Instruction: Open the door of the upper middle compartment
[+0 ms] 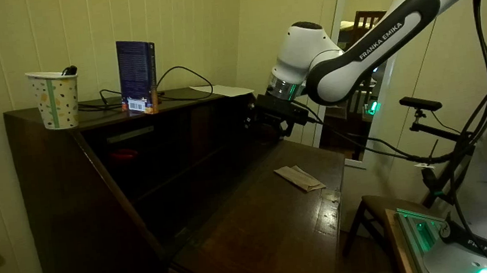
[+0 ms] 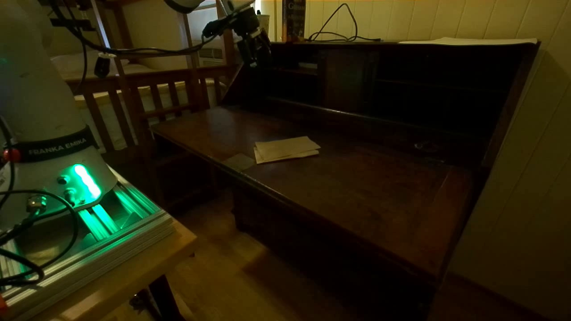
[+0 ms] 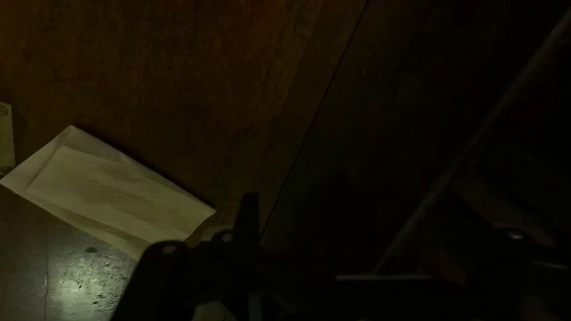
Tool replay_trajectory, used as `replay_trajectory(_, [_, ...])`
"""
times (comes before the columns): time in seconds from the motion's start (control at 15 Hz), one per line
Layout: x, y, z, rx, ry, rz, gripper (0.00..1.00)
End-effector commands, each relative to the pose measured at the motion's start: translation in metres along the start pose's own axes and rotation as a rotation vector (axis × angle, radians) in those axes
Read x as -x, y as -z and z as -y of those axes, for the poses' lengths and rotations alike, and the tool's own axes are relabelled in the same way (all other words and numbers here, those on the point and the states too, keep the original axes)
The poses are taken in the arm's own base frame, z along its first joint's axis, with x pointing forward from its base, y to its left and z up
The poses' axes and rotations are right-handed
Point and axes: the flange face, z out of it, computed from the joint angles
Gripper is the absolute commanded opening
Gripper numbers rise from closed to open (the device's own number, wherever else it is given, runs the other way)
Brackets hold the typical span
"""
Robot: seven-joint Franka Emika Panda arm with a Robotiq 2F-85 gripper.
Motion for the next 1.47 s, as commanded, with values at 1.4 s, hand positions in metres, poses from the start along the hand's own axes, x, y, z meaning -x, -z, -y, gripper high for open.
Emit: replay_trajectory(1.4, [0.079,-0.096,0.011,0.242,0.395,-0.789,1.0])
